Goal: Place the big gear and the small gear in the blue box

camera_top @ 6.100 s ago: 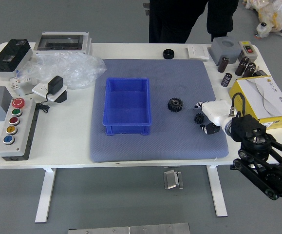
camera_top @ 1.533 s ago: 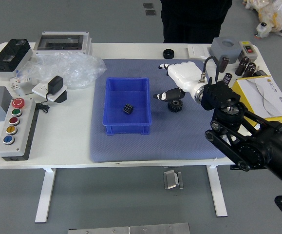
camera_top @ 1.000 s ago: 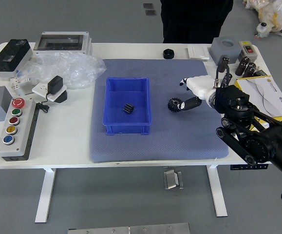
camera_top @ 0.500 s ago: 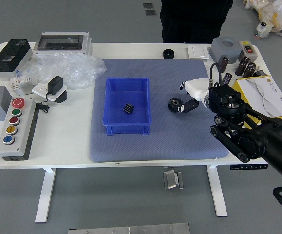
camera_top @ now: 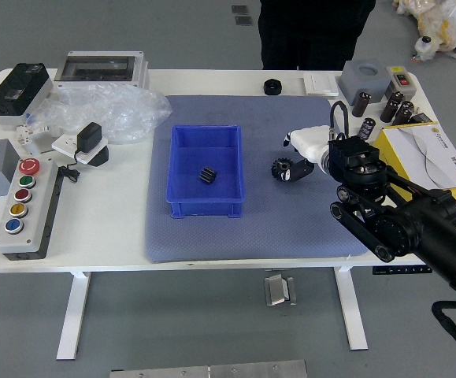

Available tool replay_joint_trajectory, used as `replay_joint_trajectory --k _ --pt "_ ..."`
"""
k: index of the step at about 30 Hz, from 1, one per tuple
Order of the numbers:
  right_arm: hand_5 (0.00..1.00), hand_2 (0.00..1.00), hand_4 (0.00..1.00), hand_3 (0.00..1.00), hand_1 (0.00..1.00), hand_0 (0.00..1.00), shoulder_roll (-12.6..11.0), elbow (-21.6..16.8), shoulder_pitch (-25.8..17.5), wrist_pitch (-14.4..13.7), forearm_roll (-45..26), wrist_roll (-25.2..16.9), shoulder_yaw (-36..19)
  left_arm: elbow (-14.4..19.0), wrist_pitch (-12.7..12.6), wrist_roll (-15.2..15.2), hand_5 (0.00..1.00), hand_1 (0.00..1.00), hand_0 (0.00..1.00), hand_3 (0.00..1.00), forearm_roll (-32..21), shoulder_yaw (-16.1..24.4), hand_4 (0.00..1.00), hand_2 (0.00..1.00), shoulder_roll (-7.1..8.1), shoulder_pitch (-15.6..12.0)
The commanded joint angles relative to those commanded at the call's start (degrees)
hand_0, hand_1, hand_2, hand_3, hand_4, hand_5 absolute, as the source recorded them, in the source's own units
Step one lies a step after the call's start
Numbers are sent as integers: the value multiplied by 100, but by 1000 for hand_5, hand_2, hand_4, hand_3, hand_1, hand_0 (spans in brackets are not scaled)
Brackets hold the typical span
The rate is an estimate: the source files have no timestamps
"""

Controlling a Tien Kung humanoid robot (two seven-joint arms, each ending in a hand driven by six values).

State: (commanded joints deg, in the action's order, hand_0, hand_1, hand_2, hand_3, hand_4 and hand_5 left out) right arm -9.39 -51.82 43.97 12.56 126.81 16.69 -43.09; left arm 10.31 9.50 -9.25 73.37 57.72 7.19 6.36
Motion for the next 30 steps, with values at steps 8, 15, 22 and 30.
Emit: replay_joint_trajectory --k 8,15,22,30 --pt "461 703 825 787 574 626 120 146 22 -90 19 -37 17 0 0 2 309 815 849 821 0 -6 669 793 -7 16" --pt "455 695 818 776 572 619 200 283 13 -143 8 -77 46 0 -1 -2 309 815 849 822 -7 -14 669 794 -13 16" --pt "447 695 811 770 569 617 249 423 5 -194 -30 -117 83 0 0 -2 309 815 849 821 0 -14 669 794 -28 24" --pt "438 679 800 753 559 611 285 536 9 -264 -39 -159 99 0 -2 -2 308 815 849 822 -6 -20 668 794 -31 29"
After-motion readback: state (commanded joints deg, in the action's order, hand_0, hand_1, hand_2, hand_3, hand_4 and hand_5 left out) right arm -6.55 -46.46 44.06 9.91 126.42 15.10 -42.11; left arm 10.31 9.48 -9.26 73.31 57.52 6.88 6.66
